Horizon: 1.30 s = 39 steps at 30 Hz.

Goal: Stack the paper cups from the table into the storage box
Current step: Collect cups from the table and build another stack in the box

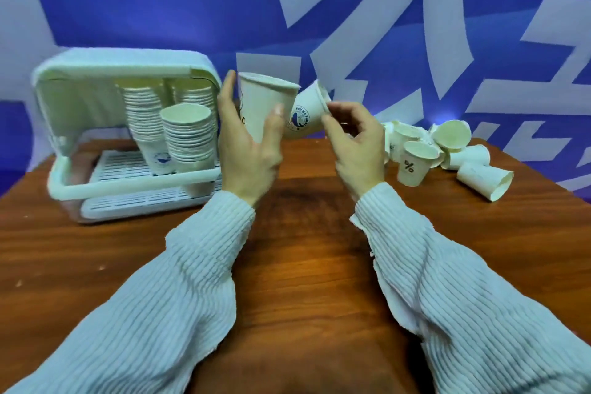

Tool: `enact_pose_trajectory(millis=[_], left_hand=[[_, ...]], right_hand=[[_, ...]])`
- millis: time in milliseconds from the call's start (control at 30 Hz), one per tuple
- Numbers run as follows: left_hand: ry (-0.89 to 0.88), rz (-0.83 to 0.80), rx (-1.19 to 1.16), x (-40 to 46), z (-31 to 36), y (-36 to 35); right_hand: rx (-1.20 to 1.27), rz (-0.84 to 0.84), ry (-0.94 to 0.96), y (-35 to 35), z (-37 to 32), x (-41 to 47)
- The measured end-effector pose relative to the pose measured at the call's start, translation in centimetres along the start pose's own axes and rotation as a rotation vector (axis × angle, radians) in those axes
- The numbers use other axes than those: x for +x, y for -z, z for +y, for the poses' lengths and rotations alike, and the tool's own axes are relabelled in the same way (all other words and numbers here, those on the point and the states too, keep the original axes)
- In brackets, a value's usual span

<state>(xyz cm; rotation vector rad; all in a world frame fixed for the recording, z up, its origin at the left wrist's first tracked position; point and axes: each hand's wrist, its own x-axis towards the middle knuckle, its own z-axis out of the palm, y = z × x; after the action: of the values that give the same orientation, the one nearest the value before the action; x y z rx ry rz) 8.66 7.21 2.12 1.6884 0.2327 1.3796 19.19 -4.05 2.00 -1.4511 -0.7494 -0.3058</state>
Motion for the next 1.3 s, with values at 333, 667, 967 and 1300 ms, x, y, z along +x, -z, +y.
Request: enact_pose_trajectory(millis=[333, 667, 967, 1300], left_hand=[[0.024, 0.437, -0.08, 6.6, -0.1, 11.1], [0.076, 0.299, 0.116, 7.3, -3.9, 12.4], [-0.063, 0.094, 0.316, 7.4, -5.0, 12.3], [-0.032, 0.003, 0.897, 7.0, -6.4, 12.3]], right_hand=[[-0.277, -0.403, 0.328, -13.1, -4.9, 2.9], [-0.584, -0.768, 0.324, -15.0, -2.8, 1.0], [-0.331, -0.545, 0.25, -15.7, -1.3, -0.6], [-0.174, -0.49, 0.169, -15.7, -0.2, -2.5]])
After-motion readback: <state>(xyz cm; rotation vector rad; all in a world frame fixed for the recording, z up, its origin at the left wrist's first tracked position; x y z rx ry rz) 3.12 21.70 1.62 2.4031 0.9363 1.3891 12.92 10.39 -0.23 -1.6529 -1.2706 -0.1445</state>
